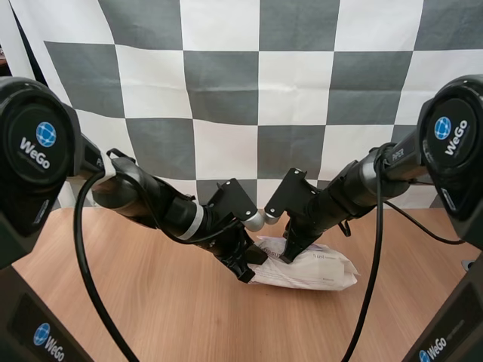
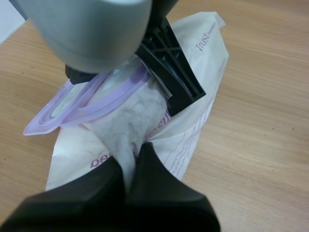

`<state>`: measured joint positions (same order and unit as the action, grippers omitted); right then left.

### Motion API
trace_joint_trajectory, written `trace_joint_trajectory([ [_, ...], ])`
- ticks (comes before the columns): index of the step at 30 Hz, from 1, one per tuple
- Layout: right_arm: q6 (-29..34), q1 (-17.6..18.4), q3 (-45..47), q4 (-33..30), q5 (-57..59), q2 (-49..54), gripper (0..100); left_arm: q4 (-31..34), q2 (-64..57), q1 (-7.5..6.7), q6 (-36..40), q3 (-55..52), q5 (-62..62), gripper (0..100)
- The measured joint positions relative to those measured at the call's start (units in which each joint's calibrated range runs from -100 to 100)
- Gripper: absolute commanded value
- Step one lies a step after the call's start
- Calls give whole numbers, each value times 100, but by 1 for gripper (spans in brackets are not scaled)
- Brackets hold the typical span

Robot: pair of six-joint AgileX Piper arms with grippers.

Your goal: Open the wet wipes lid

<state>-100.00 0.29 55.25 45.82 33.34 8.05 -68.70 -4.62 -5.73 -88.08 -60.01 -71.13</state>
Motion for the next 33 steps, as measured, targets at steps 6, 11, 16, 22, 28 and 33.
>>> trace_joint_trajectory([
  [6,0,0,0,-66,26,468,0,-2,0,0,-9,0,-40,0],
  [11,337,0,12,-235,-4,1427,0,-25,0,0,-9,0,-2,0],
  [16,1110,0,0,-1036,-60,2386,0,24,0,0,-69,0,-160,4],
  [22,1979,0,0,-2029,406,3503,0,27,-29,0,-288,0,-490,65],
  [28,2594,0,0,-2653,1308,4656,0,92,-480,0,-300,0,-511,100],
  [33,2970,0,0,-2604,1976,5588,0,148,-1322,0,-325,0,-745,100],
])
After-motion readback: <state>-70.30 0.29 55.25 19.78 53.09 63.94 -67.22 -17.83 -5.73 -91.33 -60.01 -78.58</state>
